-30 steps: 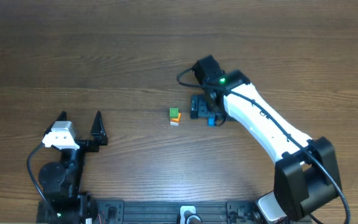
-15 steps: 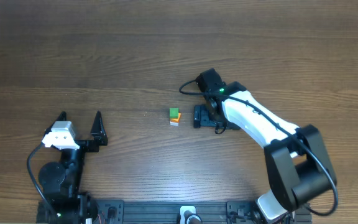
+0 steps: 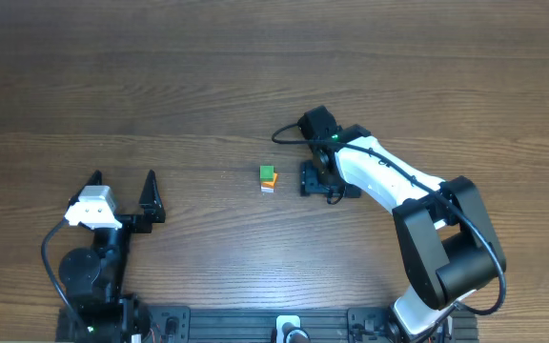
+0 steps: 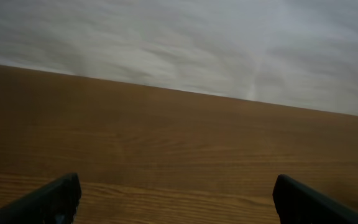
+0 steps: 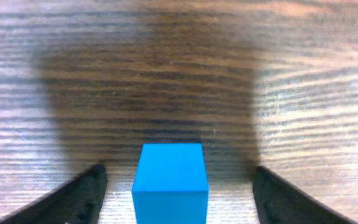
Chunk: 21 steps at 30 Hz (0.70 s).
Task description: Stack Cubes
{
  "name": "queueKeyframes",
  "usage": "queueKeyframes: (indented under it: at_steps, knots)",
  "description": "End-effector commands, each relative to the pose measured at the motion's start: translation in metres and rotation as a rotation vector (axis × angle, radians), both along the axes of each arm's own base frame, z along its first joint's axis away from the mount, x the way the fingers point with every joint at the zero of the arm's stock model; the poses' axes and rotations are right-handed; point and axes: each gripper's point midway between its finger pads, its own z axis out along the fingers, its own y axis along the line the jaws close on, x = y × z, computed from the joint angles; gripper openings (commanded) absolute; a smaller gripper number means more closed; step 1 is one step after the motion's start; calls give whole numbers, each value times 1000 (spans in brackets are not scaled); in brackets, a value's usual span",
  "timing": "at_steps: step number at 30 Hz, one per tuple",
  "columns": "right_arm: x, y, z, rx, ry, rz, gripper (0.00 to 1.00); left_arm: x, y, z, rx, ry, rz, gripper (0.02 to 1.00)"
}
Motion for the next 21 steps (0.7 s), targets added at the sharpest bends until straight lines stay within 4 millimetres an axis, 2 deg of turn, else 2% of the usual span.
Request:
queueKeyframes:
  at_steps: [1,6,10,16,21]
  knots:
    - [2,-4,-4,-10,8,-16,601,0,0,-1,18,-4,-3,1000]
    - [3,-3,-3,-8,3,-15,435,0,0,-1,18,-4,-3,1000]
    - [6,-1,-1,-5,-4,-12,338,0,0,-1,18,-4,-3,1000]
    - [8,0,3,-4,-5,-12,277,0,0,-1,18,-4,-3,1000]
    - [14,0,17,-12,-15,-11,259,0,0,-1,18,-4,-3,1000]
